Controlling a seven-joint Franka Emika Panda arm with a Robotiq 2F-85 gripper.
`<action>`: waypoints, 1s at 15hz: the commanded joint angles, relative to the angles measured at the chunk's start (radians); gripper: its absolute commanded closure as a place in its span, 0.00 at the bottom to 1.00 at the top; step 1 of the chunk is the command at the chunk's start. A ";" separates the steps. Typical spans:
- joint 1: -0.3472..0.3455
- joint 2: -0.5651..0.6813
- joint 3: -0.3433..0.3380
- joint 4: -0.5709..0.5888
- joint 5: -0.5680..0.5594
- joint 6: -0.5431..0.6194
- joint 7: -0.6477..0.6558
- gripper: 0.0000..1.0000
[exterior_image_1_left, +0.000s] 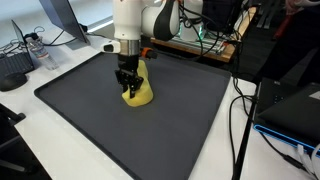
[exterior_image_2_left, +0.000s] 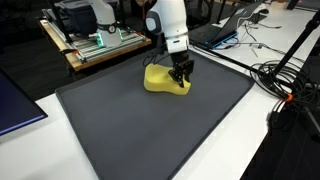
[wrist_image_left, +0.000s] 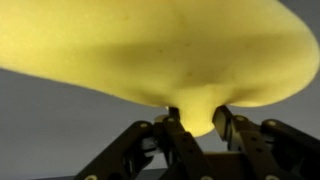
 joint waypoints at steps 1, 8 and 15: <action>-0.024 -0.004 0.013 0.010 -0.024 -0.015 0.007 0.32; -0.104 -0.055 0.079 0.024 -0.006 -0.091 -0.048 0.00; -0.148 -0.116 0.082 0.186 0.006 -0.438 -0.066 0.00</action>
